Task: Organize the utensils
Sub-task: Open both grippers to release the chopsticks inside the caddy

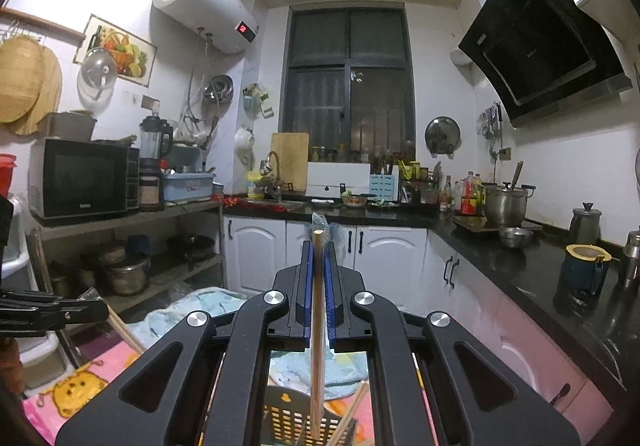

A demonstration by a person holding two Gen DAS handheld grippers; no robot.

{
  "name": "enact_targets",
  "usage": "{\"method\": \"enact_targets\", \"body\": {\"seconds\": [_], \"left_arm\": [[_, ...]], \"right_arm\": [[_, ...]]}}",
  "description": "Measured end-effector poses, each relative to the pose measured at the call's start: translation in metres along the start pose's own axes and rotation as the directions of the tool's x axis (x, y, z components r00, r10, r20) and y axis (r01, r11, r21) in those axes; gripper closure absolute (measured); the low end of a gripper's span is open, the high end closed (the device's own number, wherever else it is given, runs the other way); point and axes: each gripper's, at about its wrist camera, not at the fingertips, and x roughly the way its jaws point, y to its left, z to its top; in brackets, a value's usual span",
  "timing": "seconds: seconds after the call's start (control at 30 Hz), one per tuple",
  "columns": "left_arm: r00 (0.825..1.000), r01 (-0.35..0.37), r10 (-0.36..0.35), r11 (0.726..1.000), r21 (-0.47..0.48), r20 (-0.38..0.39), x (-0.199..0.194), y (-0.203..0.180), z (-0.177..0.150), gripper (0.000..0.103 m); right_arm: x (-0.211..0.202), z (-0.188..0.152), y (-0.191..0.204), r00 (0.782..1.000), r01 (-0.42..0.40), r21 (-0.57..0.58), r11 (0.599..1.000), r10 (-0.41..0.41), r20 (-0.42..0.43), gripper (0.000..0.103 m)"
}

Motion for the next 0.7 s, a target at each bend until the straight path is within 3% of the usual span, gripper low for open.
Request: {"method": "enact_targets", "body": {"seconds": [0.57, 0.6, 0.63, 0.67, 0.7], "left_arm": [[0.997, -0.027, 0.026, 1.0, -0.007, -0.079, 0.042, 0.002, -0.025, 0.097], [0.996, -0.033, 0.032, 0.999, -0.011, -0.08, 0.042, 0.003, -0.026, 0.094], [0.996, -0.039, 0.038, 0.999, -0.013, -0.078, 0.042, 0.004, -0.027, 0.084], [0.996, -0.046, 0.045, 0.999, -0.015, -0.072, 0.041, 0.005, -0.027, 0.071], [0.997, -0.049, 0.048, 0.999, -0.017, -0.068, 0.039, 0.006, -0.027, 0.067]], "right_arm": [[0.039, -0.057, -0.014, 0.987, 0.021, 0.106, 0.994, -0.004, -0.161, 0.095], [0.039, -0.058, -0.014, 0.986, 0.024, 0.109, 0.994, -0.005, -0.169, 0.083], [0.037, -0.059, -0.015, 0.985, 0.026, 0.116, 0.993, -0.006, -0.17, 0.065], [0.034, -0.061, -0.017, 0.986, 0.027, 0.129, 0.991, -0.006, -0.164, 0.06], [0.031, -0.061, -0.018, 0.987, 0.024, 0.137, 0.99, -0.002, -0.16, 0.06]]}}
